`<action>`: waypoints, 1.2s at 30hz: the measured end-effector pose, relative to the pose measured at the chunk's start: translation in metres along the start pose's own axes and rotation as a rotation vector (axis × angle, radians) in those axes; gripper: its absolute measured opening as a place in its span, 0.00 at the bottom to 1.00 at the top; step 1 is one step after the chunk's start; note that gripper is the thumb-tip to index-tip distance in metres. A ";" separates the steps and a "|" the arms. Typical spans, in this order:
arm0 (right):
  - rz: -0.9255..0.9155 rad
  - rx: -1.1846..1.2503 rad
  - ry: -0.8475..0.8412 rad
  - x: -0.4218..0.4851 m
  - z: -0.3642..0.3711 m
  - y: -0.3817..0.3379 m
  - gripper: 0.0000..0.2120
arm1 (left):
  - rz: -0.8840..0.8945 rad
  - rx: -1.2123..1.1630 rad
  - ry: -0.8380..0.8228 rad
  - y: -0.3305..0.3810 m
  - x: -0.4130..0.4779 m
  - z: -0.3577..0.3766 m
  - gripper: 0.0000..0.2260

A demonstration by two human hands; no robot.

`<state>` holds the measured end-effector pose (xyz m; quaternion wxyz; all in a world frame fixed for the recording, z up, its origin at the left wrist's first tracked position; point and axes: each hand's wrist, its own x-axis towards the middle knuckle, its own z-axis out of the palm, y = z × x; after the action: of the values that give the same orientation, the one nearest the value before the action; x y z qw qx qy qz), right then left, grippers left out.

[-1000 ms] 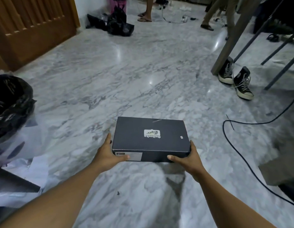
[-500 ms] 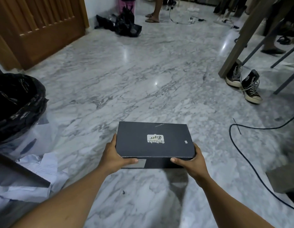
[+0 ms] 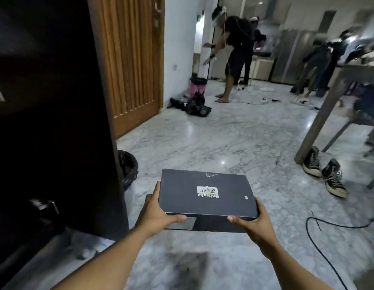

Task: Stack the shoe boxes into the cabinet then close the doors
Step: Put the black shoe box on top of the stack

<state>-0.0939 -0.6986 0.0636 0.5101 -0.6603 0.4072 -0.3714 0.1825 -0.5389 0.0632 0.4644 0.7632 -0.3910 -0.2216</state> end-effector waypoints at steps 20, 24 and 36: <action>-0.698 0.139 0.231 -0.127 0.002 -0.382 0.62 | 0.663 0.137 0.621 0.297 -0.185 -0.276 0.65; -0.871 0.217 0.200 -0.154 0.039 -0.445 0.60 | 0.711 0.231 0.791 0.317 -0.228 -0.348 0.63; -0.952 0.648 -0.331 -0.196 0.248 -0.570 0.53 | 0.594 0.444 1.260 0.307 -0.360 -0.525 0.61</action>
<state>0.1442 -0.3422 0.5542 0.5198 -0.6300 -0.1525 -0.5565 0.2164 -0.0495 0.5724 0.4760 0.6838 -0.2758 0.4793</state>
